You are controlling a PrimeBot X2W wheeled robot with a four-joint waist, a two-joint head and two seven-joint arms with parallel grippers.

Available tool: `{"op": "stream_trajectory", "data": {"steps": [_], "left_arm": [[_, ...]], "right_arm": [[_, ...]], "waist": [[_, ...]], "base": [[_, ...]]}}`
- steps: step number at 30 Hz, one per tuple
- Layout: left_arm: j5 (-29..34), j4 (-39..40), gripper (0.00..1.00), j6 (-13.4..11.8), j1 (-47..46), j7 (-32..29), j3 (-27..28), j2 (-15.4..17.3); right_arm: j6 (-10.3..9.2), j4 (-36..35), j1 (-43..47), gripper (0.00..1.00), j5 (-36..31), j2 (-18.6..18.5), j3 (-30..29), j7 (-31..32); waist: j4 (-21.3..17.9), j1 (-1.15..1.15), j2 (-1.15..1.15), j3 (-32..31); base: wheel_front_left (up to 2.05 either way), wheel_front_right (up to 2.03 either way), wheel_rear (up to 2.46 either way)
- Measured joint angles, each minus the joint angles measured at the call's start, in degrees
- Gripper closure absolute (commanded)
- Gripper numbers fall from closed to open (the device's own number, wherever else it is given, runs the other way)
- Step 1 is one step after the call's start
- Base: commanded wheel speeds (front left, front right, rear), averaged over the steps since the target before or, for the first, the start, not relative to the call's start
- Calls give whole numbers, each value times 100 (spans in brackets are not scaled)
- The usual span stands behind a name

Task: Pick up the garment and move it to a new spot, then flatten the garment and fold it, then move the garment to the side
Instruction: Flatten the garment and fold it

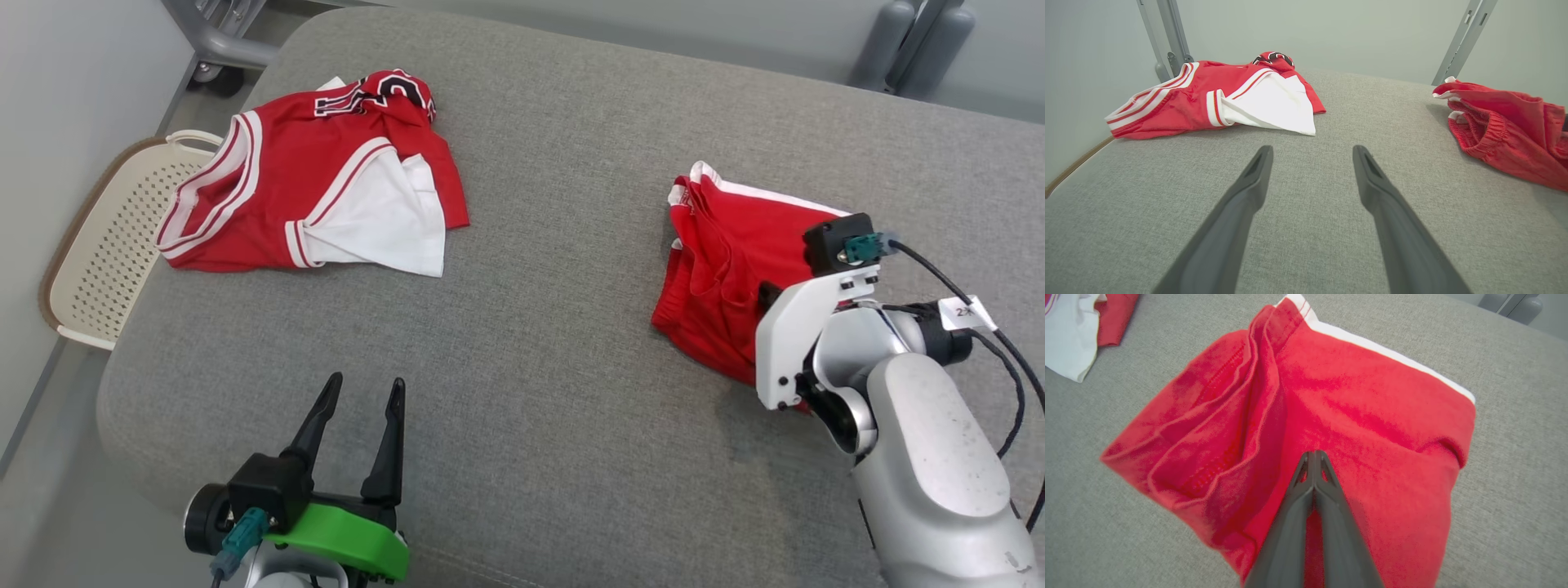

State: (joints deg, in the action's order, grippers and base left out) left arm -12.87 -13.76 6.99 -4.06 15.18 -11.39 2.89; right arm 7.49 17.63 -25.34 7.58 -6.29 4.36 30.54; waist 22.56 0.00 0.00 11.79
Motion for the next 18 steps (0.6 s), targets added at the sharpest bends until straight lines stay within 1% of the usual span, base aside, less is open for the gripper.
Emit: {"op": "stream_trajectory", "data": {"steps": [7,18], "left_arm": [[-16,-35,0,5,16,0,-62,0],[-54,-60,0,5,86,0,-69,0]], "right_arm": [[0,470,-141,100,-37,209,224,-164],[0,1051,-459,100,-78,327,692,-435]], "waist": [[177,0,0,-3],[320,0,0,-1]], "base": [[0,0,0],[0,0,0]]}}
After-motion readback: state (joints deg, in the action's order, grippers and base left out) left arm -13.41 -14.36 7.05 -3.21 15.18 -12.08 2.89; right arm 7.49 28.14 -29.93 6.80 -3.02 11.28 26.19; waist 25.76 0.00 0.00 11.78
